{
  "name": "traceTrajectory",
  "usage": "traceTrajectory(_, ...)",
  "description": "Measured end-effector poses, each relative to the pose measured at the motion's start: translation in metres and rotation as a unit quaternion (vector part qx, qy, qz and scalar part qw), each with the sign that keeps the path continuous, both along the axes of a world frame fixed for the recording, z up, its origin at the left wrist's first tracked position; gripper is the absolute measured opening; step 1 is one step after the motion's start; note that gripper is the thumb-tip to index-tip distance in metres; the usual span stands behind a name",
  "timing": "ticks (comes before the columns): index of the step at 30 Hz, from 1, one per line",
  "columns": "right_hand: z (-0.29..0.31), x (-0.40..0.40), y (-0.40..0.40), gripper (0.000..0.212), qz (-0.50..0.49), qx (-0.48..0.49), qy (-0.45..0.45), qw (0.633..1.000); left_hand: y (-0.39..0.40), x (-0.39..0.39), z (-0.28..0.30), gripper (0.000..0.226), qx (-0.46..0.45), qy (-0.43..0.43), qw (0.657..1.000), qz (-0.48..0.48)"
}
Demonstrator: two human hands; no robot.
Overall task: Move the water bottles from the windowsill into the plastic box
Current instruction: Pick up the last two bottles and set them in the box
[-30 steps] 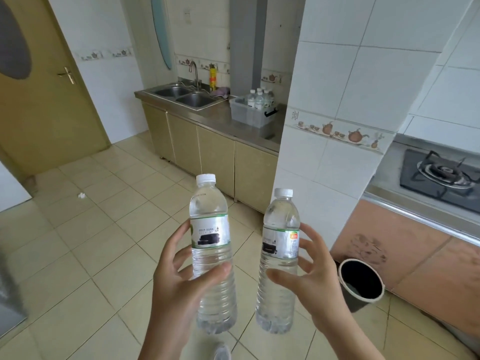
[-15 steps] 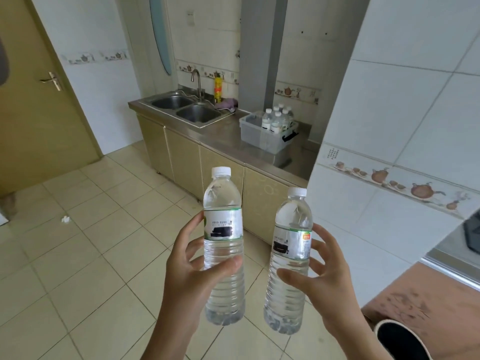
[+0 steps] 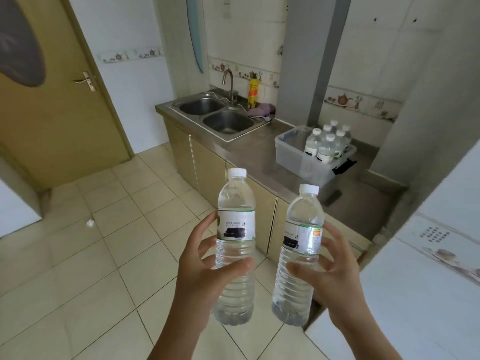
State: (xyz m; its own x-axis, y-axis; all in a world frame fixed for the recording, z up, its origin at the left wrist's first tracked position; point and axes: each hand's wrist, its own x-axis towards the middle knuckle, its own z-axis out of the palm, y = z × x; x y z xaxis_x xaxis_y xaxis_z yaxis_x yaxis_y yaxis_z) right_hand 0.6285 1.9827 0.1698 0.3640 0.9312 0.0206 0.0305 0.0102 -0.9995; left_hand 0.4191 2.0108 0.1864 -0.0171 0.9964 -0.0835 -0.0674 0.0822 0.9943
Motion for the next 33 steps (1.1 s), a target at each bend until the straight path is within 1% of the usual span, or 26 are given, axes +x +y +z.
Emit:
traceTrajectory(6, -0.002, 0.010, 0.109, 0.091, 0.017, -0.006, 0.000, 1.000, 0.099, 0.011, 0.001, 0.092, -0.006, 0.000, 1.000, 0.017)
traceTrajectory(11, -0.012, 0.009, 0.193, 0.089, 0.014, -0.021, -0.002, 1.000, 0.191, 0.010, -0.008, 0.091, -0.015, -0.001, 1.000, -0.001)
traceTrajectory(18, -0.017, 0.004, 0.311, 0.089, -0.073, -0.021, -0.036, 0.996, 0.341, 0.011, -0.014, 0.093, -0.021, 0.013, 0.995, -0.100)
traceTrajectory(23, -0.010, 0.010, 0.371, 0.089, -0.133, -0.018, -0.010, 0.991, 0.430, 0.033, -0.009, 0.097, -0.024, 0.014, 0.986, -0.166)
traceTrajectory(30, -0.009, 0.053, 0.433, 0.090, -0.197, -0.025, -0.016, 0.980, 0.521, 0.098, -0.012, 0.107, -0.018, -0.010, 0.977, -0.210)
traceTrajectory(33, -0.012, 0.081, 0.461, 0.093, -0.219, -0.026, -0.019, 0.975, 0.557, 0.137, -0.016, 0.105, -0.028, -0.013, 0.972, -0.233)
